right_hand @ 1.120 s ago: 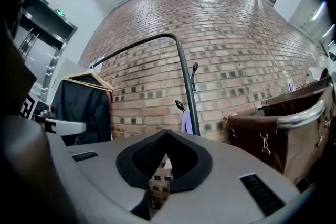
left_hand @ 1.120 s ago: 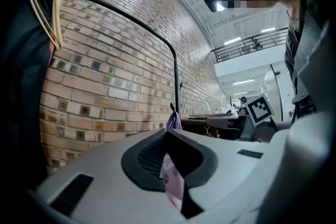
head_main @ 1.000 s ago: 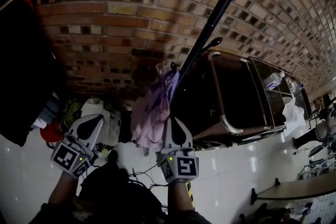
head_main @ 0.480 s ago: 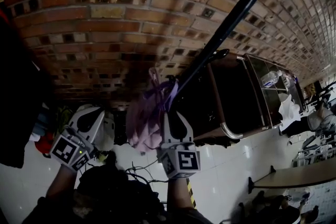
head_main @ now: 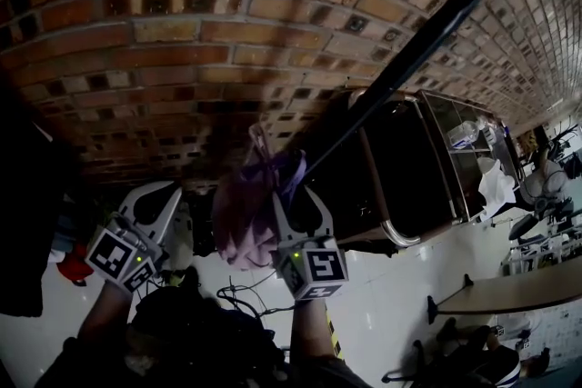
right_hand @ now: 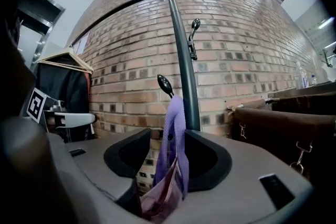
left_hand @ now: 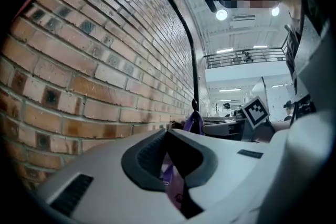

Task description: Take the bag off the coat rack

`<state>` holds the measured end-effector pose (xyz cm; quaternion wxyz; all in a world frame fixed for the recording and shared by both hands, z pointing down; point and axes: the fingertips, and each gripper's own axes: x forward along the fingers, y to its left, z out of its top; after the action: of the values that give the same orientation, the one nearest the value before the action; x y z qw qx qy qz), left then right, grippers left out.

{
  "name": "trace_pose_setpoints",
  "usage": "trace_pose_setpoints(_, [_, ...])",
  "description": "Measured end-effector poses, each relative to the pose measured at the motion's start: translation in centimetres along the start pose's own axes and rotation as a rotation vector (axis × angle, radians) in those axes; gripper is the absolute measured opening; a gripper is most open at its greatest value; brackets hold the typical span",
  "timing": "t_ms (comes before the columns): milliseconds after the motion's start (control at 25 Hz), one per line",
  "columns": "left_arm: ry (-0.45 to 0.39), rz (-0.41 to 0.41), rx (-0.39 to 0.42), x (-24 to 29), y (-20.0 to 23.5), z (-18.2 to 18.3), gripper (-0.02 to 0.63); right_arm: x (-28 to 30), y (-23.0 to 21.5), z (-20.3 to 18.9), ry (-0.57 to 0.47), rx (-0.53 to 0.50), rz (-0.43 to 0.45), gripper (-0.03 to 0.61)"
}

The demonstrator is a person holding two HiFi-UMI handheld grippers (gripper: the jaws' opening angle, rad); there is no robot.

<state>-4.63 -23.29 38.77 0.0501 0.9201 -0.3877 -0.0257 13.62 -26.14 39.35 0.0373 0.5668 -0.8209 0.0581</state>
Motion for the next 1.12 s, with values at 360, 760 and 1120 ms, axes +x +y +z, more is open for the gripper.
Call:
trace_pose_setpoints(360, [0.020, -0.039, -0.005, 1.5, 1.7, -0.7, 0.006, 2.1, 0.3, -1.0, 0.045, 0.014, 0.060, 0.212])
trace_pose_setpoints(760, [0.030, -0.081, -0.034, 2.8, 2.7, -1.2, 0.006, 3.1, 0.5, -0.8, 0.076, 0.013, -0.055, 0.193])
trace_pose_setpoints(1120, [0.039, -0.114, -0.050, 3.4, 3.9, -1.7, 0.006, 3.8, -1.3, -1.6, 0.121, -0.119, -0.434, 0.176])
